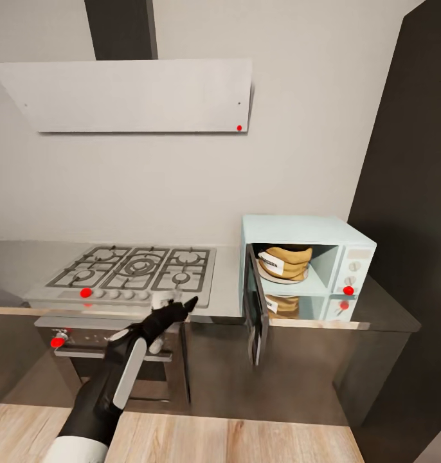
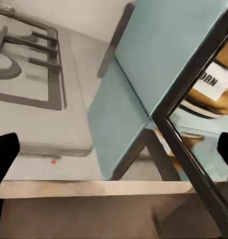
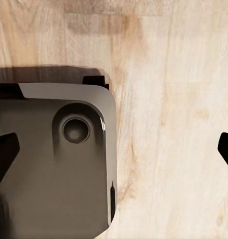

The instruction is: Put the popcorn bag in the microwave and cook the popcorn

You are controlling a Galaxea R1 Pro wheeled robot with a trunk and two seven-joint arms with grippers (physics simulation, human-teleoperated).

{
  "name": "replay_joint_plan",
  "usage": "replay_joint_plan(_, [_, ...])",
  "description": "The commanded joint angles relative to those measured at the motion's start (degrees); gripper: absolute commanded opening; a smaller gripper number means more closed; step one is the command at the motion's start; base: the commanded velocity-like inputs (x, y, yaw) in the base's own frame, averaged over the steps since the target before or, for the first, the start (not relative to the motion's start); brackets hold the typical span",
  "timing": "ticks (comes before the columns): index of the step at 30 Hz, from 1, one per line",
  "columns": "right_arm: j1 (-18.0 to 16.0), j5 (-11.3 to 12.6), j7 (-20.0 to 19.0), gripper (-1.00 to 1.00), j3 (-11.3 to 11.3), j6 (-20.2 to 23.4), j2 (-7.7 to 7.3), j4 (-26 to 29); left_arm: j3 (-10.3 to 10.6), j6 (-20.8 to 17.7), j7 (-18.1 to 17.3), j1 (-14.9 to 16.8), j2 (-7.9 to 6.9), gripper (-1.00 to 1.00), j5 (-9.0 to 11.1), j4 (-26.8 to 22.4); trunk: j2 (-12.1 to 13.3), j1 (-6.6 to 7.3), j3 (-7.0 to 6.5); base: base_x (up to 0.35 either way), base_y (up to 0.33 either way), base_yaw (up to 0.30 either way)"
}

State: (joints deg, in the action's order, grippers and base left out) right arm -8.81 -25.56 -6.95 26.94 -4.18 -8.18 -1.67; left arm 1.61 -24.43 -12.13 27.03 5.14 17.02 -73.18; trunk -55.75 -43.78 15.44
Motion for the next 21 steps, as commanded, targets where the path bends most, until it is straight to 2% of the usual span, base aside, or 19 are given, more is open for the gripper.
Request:
replay_joint_plan(1, [-0.1,-0.5,-0.1,1.0,0.5,-0.3,-0.06,-0.2,-0.1,-0.1,-0.3,0.0,0.34,1.0,0.4,-1.0,-0.1,-0.01,0.08,0.0,0.0,0.0])
replay_joint_plan(7, [-0.1,-0.3,-0.1,1.0,0.7,-0.4,-0.26,-0.2,0.3,0.1,-0.7,0.1,0.87,1.0,0.2,-2.5,-0.1,-0.01,0.08,0.0,0.0,0.0])
replay_joint_plan(10, [-0.1,-0.1,-0.1,1.0,0.9,-0.3,-0.29,-0.1,7.0,0.2,-0.1,0.1,0.92,1.0,0.0,-2.6,-0.1,-0.01,0.08,0.0,0.0,0.0])
replay_joint_plan(11, [-0.1,-0.1,-0.1,1.0,0.9,-0.3,-0.31,-0.2,8.0,0.0,0.0,0.1,0.92,1.0,0.1,-2.6,-0.1,-0.01,0.08,0.0,0.0,0.0])
replay_joint_plan(14, [-0.1,-0.4,-0.1,1.0,0.6,-0.3,-0.25,-0.2,8.8,-1.1,0.1,0.0,0.93,1.0,0.4,-2.3,-0.1,-0.01,0.08,0.008,0.0,0.0])
replay_joint_plan(21, [-0.1,-0.5,-0.2,1.0,0.6,-0.4,-0.2,-0.2,9.1,-1.4,0.1,0.0,1.03,1.0,0.6,-1.6,-0.1,-0.01,0.08,0.228,0.0,0.0])
